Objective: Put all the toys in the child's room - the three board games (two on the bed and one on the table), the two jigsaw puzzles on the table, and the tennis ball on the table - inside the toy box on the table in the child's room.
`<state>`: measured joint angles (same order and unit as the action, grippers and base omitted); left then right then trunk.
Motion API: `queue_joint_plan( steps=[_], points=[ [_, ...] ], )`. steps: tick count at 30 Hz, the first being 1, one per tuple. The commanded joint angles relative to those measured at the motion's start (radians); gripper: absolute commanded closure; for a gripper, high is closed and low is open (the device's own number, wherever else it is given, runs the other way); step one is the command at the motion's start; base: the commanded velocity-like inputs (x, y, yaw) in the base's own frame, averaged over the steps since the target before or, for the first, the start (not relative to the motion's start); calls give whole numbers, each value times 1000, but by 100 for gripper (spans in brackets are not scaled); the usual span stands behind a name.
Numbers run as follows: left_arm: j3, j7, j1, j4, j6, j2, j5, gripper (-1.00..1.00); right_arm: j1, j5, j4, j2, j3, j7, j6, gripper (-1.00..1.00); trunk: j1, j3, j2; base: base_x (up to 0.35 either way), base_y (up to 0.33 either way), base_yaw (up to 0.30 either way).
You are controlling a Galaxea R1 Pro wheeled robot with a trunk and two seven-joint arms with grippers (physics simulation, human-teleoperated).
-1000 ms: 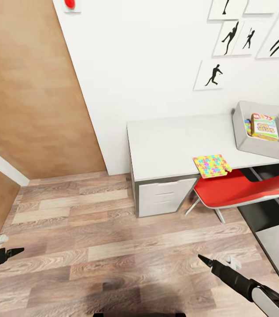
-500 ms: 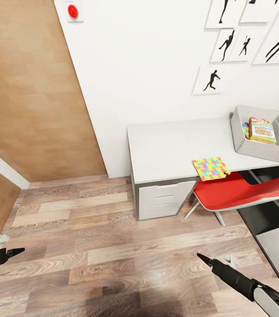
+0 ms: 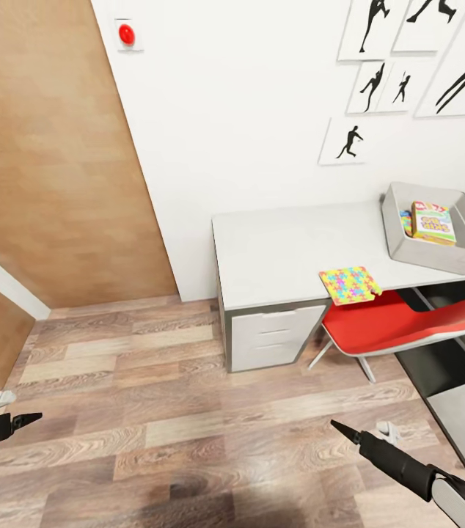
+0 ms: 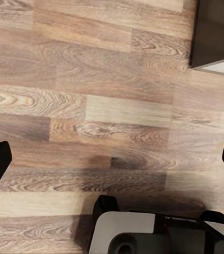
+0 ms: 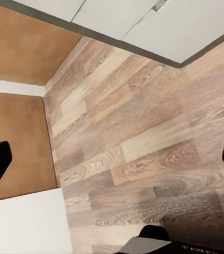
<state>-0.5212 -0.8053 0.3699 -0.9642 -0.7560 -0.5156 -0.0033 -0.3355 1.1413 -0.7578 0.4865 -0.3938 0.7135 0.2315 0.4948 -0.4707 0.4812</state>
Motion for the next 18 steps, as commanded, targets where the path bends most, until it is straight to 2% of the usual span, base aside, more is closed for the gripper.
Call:
queue_joint_plan(
  steps=[1,9,18],
  points=[
    [-2,-5,1,-1,-7,0,0,-100,-1,11,1,3,-3,12,7,-100,0,0,1,0,0,0],
    [-2,-7,1,-1,-5,0,3,-100,-1,9,11,11,-4,94,8,-100,0,13,1,0,0,0],
    [-3,-10,0,-3,-2,0,6,-100,-1,5,14,26,-4,230,8,-100,0,28,1,0,0,0]
  ],
)
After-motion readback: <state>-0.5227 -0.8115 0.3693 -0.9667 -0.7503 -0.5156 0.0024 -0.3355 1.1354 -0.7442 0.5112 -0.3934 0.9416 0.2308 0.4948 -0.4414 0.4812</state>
